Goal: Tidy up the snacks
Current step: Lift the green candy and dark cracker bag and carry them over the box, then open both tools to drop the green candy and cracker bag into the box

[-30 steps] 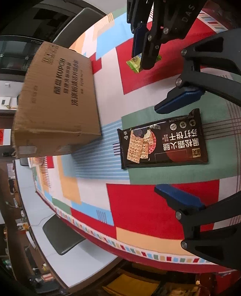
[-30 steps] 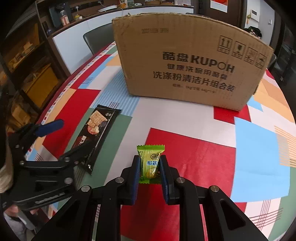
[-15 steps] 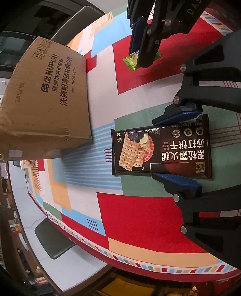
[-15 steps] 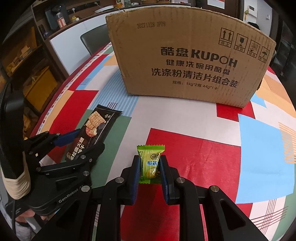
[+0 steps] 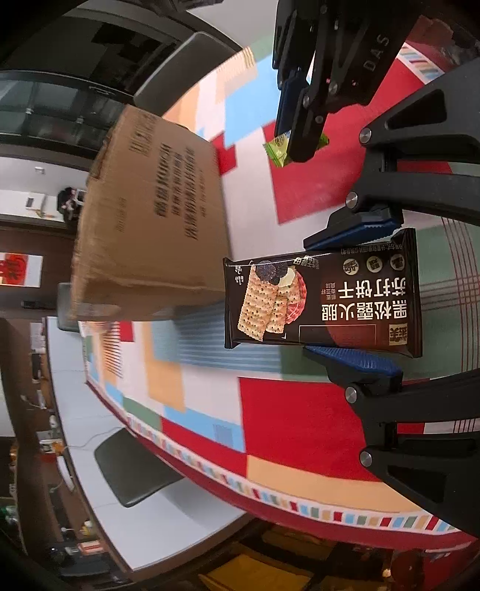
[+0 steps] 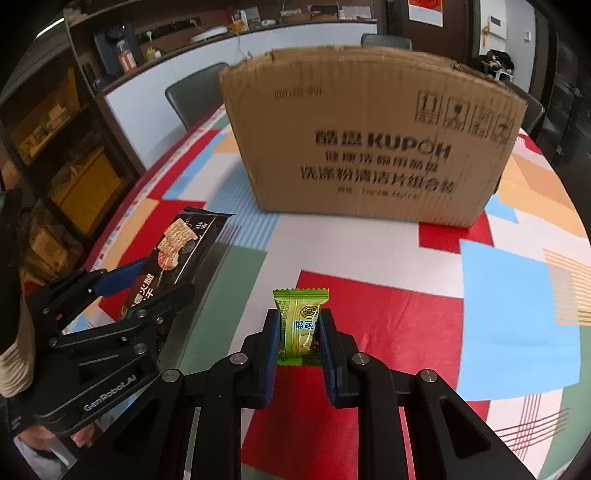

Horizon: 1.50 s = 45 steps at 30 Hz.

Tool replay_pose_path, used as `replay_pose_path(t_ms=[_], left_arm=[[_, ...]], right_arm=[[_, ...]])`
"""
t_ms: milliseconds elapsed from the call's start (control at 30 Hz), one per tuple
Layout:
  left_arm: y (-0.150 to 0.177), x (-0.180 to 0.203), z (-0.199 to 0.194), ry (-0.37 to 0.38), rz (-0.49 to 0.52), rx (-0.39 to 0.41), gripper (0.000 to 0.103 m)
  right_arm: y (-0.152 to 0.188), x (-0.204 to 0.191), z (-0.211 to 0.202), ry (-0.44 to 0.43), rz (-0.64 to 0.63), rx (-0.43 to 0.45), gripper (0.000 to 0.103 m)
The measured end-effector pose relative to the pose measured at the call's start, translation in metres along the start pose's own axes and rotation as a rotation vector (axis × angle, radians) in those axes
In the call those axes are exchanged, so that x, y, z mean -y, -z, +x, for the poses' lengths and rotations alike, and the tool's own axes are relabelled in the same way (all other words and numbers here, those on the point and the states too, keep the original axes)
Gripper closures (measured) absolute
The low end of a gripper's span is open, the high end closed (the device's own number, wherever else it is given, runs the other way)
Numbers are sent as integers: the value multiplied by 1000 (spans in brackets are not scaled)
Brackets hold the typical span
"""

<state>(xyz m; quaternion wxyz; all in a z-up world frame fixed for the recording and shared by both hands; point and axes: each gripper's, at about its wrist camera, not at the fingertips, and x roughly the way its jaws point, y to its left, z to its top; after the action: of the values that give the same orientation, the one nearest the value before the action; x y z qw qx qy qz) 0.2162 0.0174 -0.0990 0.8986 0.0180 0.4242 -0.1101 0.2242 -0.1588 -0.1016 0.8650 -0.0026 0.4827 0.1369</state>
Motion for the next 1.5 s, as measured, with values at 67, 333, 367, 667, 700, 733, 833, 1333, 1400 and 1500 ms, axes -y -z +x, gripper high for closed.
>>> replay_pose_path(t_ms=[67, 333, 367, 667, 700, 733, 833, 1333, 1400, 1500], left_arm=[[-4, 2, -7, 5, 3, 21, 54], [-29, 12, -33, 21, 26, 113, 54], [-32, 14, -35, 23, 28, 123, 54], [-67, 25, -52, 29, 56, 216, 54], [-72, 27, -53, 29, 61, 227, 54], [-76, 28, -54, 29, 66, 235, 54], [-88, 31, -55, 22, 85, 255, 54], [-155, 38, -41, 17, 123, 299, 54], [-165, 39, -35, 17, 127, 295, 54], [-177, 40, -25, 19, 129, 282, 54]], right_arm=[[-2, 2, -8, 1, 3, 19, 81], [-20, 9, -41, 8, 14, 115, 81], [-23, 10, -45, 12, 16, 130, 81], [-51, 23, -75, 35, 36, 239, 81], [-55, 24, -78, 38, 37, 250, 81], [-58, 25, -81, 42, 38, 262, 81], [-69, 29, -89, 48, 41, 295, 81], [-128, 50, -98, 73, 37, 374, 81], [-135, 54, -96, 76, 41, 375, 81], [-147, 63, -89, 77, 47, 369, 81]])
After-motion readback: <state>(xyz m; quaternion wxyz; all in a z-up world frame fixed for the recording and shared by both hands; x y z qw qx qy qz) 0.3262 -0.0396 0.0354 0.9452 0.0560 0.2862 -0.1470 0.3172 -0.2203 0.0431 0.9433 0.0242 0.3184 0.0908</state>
